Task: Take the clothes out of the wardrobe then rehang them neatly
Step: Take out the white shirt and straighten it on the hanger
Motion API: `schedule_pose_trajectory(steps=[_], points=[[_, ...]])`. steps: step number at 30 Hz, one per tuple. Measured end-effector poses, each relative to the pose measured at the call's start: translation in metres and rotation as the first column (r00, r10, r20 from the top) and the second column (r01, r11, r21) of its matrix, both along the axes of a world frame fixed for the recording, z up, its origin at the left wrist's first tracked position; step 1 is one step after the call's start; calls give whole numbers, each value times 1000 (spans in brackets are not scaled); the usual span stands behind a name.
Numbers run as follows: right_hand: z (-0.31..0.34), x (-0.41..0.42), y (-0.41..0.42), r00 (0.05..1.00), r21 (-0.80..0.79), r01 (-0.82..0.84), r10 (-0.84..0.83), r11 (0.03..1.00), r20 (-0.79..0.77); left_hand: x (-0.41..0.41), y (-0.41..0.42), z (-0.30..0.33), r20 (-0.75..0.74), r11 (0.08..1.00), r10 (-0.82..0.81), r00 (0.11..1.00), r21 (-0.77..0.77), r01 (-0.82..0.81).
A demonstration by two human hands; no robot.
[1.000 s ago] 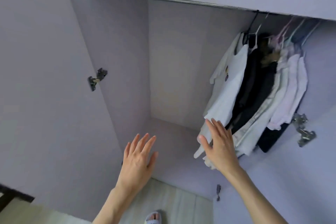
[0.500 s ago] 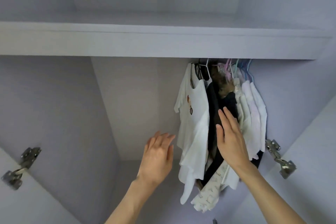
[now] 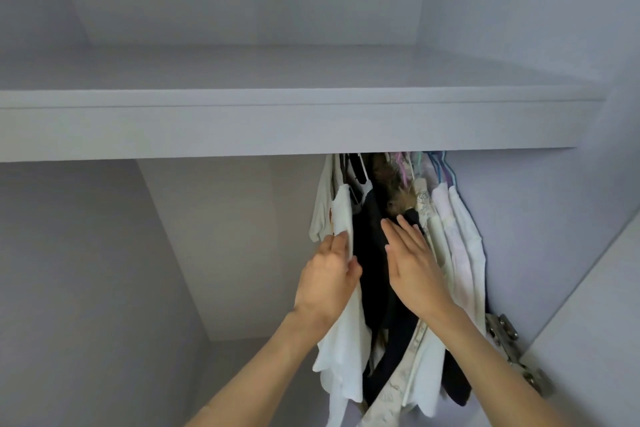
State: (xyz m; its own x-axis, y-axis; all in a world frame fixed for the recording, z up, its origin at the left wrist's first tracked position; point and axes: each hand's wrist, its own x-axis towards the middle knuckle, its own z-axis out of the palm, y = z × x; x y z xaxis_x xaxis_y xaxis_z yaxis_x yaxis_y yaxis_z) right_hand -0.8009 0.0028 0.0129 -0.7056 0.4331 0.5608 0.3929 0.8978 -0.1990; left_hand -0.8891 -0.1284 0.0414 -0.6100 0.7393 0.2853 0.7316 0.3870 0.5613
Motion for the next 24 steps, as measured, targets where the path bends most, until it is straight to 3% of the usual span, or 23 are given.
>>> schedule_pose_trajectory(steps=[3, 8, 14, 24], points=[[-2, 1, 7, 1000, 1, 2, -2, 1000, -24, -12, -1, 3, 0, 991, 131, 991, 33, -131], [-5, 0, 7, 1000, -11, -1, 1, 1000, -11, -31, 3, 14, -171, 955, 284, 944, -38, -294], [-4, -2, 5, 1000, -18, -14, 14, 1000, -18, -50, 11, 23, -127, 949, 313, 941, 0, -316], [1, -7, 1, 998, -32, -23, 21, 999, -61, -49, -2, 19, 43, 904, 311, 950, 296, -309]])
